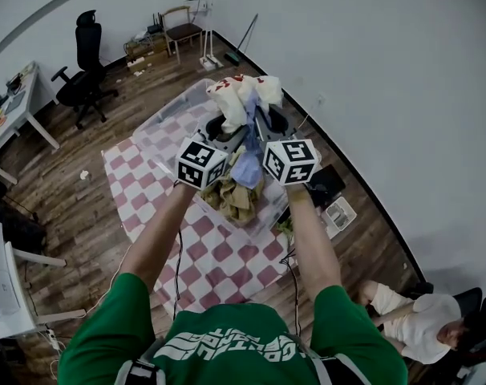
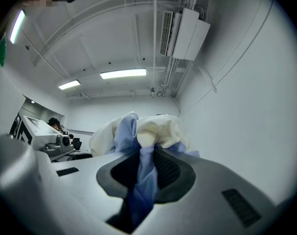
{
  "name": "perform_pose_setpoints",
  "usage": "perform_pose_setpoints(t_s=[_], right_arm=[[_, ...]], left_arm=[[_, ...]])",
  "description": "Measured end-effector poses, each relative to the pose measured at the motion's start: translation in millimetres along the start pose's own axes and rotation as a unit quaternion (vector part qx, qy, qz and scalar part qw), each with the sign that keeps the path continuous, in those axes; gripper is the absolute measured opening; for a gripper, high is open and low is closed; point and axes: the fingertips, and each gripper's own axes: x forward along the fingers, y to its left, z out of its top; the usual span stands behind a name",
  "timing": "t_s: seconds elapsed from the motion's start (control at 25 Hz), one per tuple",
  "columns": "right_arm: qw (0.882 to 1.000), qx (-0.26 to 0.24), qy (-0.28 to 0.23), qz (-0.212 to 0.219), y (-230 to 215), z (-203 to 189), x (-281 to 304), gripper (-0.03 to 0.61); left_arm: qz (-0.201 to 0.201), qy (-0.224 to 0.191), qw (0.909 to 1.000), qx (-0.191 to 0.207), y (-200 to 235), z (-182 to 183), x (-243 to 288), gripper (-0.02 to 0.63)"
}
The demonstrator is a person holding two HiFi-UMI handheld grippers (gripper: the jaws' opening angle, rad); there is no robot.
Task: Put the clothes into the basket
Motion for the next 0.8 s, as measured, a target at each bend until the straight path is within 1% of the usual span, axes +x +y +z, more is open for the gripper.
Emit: perform_pose_setpoints(t_s=[0.32, 0.48, 0.64, 0.72, 0.8], right_arm=[[0.998, 0.032, 0.056, 0.006, -6.3, -69.4, 19.7, 0.066], [0.994, 0.056, 0.092, 0.003, -4.3, -117.8, 27.5, 0.066], [0.987, 0.081, 0.137, -0.005, -6.0, -171.0, 36.4, 0.066], [0.982, 0.094, 0.163, -0.010, -8.8, -197.6, 39.9, 0.066], [0.976, 0.107, 0.191, -0.017, -12.4, -225.3, 41.9, 0.066]], left_arm=[[0.005, 0.060, 0.9979, -0.024, 15.4, -65.6, 7.2, 0.196], [0.001, 0.110, 0.9934, -0.033, 22.4, -110.9, 5.6, 0.196], [-0.011, 0.177, 0.9833, -0.041, 30.3, -160.5, 8.0, 0.196], [-0.017, 0.214, 0.9758, -0.040, 33.2, -184.7, 11.2, 0.196], [-0.024, 0.256, 0.9657, -0.034, 34.6, -209.6, 15.1, 0.196]])
